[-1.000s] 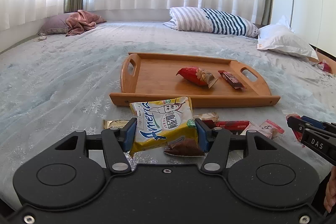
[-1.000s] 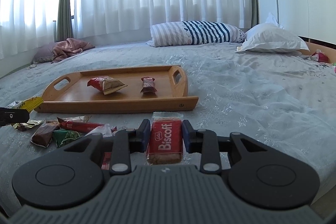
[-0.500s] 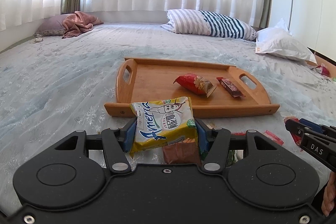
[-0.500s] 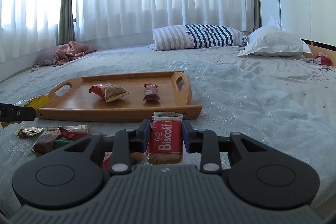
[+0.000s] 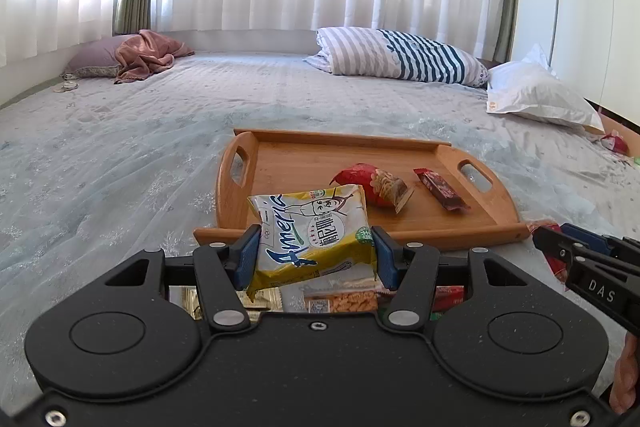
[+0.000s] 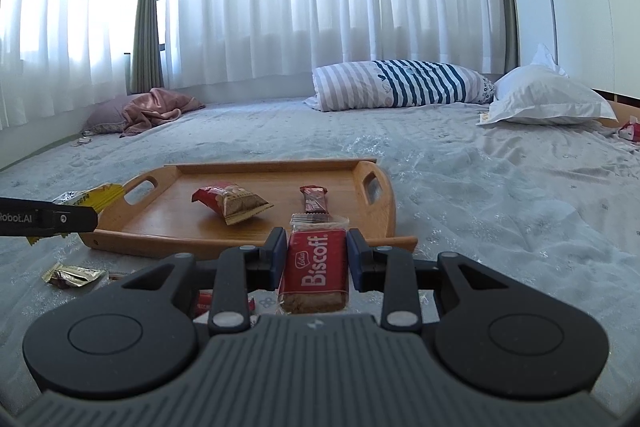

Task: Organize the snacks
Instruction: 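Carry the Americana pack and Biscoff packet onto the wooden tray with both tools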

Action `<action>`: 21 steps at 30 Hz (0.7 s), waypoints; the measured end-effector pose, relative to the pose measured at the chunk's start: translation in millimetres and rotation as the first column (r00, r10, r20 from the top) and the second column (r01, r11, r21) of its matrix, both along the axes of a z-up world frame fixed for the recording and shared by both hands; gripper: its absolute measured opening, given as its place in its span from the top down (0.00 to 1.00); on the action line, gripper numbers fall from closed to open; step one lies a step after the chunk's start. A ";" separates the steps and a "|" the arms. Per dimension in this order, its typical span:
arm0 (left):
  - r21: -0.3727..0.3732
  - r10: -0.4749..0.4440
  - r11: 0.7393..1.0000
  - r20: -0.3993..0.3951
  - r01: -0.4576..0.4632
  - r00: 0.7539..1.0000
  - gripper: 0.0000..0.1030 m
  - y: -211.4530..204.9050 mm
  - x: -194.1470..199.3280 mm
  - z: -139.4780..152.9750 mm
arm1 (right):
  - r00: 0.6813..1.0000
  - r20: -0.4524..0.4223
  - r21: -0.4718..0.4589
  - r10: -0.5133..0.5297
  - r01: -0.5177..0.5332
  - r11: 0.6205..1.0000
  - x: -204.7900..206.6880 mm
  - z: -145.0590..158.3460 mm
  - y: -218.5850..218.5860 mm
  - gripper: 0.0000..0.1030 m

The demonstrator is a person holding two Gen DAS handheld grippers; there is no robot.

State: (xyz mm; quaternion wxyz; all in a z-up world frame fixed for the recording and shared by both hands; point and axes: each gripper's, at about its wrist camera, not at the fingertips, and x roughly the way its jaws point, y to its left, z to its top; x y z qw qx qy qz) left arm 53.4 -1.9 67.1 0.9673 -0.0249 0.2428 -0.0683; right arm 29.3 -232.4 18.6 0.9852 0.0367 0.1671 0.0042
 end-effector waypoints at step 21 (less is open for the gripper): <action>-0.030 -0.004 1.000 -0.013 0.003 1.000 0.47 0.7 56.1 11.9 | 0.999 0.009 0.031 0.040 -0.041 0.999 41.6 19.1 -1.9 0.64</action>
